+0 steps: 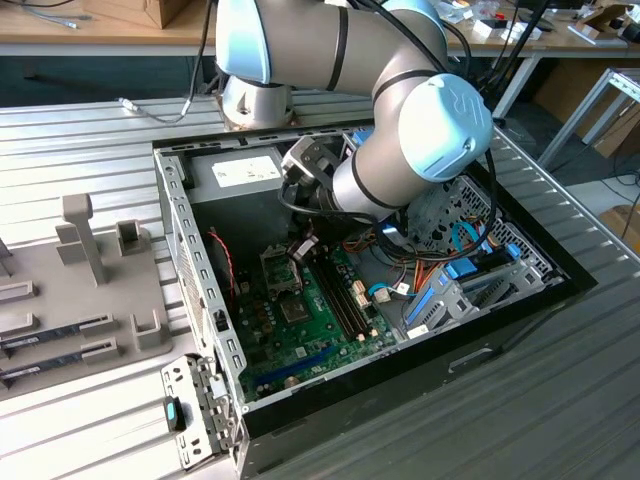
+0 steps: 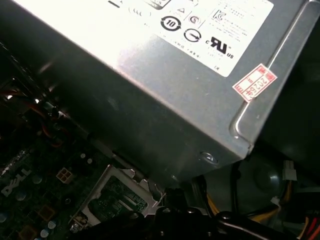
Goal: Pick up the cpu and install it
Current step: 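Close the cpu cover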
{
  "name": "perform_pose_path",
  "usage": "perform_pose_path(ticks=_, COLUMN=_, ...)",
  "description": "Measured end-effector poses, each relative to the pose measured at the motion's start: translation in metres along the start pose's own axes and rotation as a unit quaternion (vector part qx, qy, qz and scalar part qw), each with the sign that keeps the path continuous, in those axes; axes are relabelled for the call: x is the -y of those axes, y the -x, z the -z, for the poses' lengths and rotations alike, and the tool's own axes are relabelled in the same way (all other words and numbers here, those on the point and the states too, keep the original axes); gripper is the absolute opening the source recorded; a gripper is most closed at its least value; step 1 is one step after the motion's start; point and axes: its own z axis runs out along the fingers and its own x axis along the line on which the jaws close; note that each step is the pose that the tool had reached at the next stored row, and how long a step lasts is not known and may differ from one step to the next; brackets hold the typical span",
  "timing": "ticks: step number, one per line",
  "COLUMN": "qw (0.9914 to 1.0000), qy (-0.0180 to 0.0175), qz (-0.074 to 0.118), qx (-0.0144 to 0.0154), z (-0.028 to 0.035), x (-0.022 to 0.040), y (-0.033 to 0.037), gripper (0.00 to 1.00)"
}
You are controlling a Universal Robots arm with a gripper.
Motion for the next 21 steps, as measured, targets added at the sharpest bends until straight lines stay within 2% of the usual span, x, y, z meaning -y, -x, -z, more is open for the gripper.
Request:
perform_pose_path(ticks=7, qw=1.00000, qy=0.0000, qz=0.000, qx=0.0000, z=0.0060, x=-0.0023, y=0.0006, gripper=0.11)
perform_pose_path(ticks=21, qw=1.00000, qy=0.0004, qz=0.003, qx=-0.0008, z=0.0130, x=-0.0042, y=0.0007, gripper=0.11)
